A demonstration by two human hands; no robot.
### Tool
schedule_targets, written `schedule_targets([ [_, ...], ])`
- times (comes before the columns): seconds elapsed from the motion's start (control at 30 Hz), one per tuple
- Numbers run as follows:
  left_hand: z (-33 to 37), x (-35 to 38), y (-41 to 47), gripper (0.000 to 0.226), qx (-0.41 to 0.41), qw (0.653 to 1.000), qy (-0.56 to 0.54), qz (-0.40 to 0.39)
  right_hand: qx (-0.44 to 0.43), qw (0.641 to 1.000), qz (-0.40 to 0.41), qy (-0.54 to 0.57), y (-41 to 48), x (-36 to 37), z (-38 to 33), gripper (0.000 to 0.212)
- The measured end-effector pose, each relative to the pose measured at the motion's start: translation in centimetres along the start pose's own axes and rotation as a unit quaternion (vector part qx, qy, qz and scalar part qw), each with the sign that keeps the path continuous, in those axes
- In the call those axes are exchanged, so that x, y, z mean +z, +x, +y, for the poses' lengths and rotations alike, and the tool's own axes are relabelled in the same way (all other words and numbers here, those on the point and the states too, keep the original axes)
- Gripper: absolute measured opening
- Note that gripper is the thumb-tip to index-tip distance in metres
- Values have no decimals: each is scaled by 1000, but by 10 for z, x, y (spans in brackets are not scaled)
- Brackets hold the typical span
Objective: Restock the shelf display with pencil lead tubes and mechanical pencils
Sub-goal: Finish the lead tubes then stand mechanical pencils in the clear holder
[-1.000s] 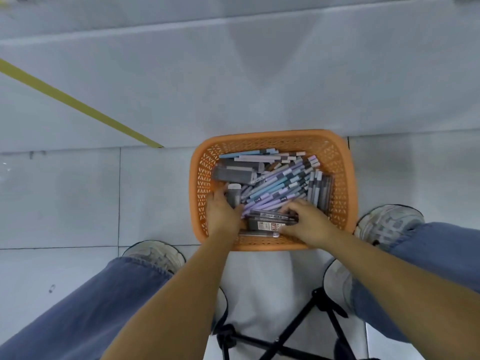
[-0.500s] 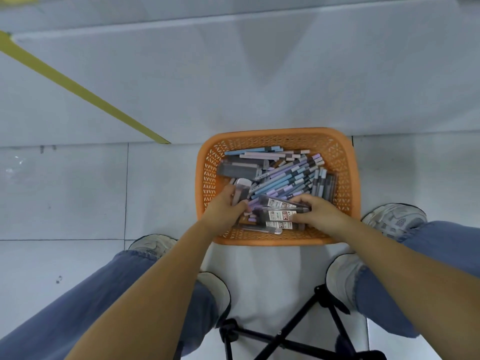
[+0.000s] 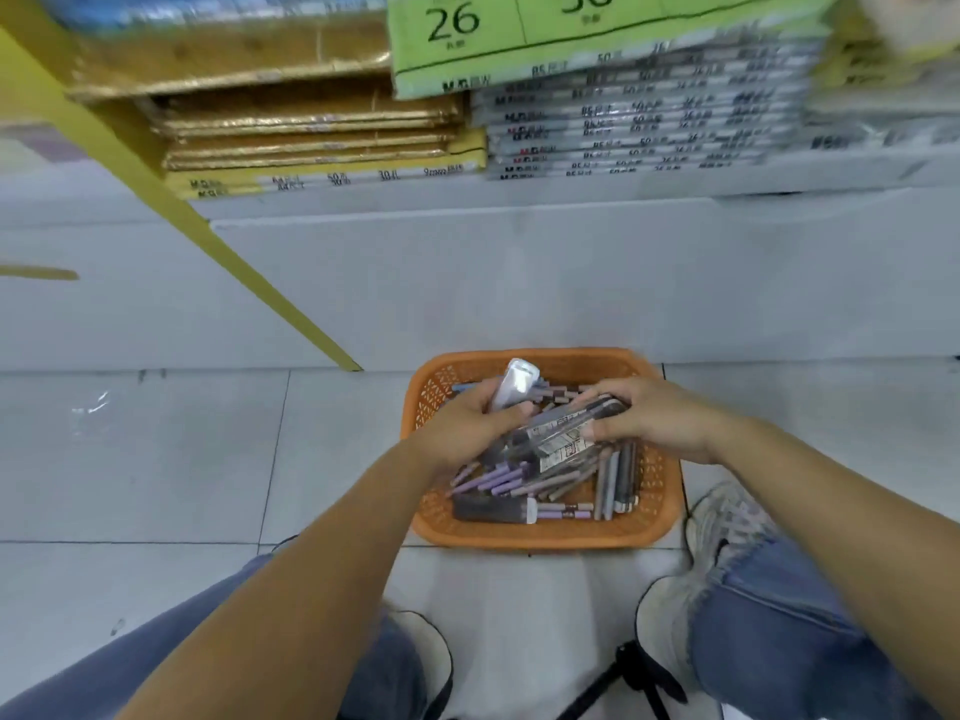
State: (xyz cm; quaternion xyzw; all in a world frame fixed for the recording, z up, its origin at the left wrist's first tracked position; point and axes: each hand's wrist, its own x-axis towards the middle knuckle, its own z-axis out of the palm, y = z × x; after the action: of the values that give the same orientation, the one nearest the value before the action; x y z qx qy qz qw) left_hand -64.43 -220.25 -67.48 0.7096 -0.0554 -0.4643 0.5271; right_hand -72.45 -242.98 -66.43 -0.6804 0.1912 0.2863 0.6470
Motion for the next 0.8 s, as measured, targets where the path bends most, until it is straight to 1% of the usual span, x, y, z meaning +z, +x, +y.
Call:
schedule_targets([
  [0.1, 39, -2, -25, 29, 44, 998, -21, -43, -55, 998, -10, -9, -27, 0, -46, 27],
  [0.2, 76, 0, -56, 45, 63, 994, 3, -93, -109, 993, -11, -34, -55, 5, -92, 30],
  [0.27, 99, 0, -76, 51, 81, 991, 18, -103, -149, 987, 2, -55, -73, 9, -122, 30],
  [0.3, 111, 0, -87, 51, 90, 991, 22, -95, -170, 983, 12, -66, -82, 12, -136, 31],
  [0.33, 123, -2, -98, 46, 103, 991, 26, -85, -190, 978, 22, -79, -91, 14, -150, 32],
  [0.4, 148, -6, -119, 28, 131, 988, 39, -68, -225, 968, 45, -100, -107, 18, -178, 36],
  [0.43, 160, -8, -129, 23, 145, 987, 41, -60, -241, 963, 58, -106, -115, 20, -191, 39],
  [0.57, 206, -14, -164, 30, 196, 981, -3, -11, -313, 937, 120, -92, -145, 23, -240, 51],
  [0.63, 223, -16, -176, 32, 226, 973, -40, -3, -345, 922, 155, -79, -158, 23, -259, 51],
  [0.73, 234, -14, -186, 36, 267, 960, -76, 30, -393, 900, 183, -56, -169, 26, -278, 40],
  [0.8, 235, -11, -186, 38, 289, 950, -105, 55, -412, 890, 191, -32, -172, 29, -284, 31],
])
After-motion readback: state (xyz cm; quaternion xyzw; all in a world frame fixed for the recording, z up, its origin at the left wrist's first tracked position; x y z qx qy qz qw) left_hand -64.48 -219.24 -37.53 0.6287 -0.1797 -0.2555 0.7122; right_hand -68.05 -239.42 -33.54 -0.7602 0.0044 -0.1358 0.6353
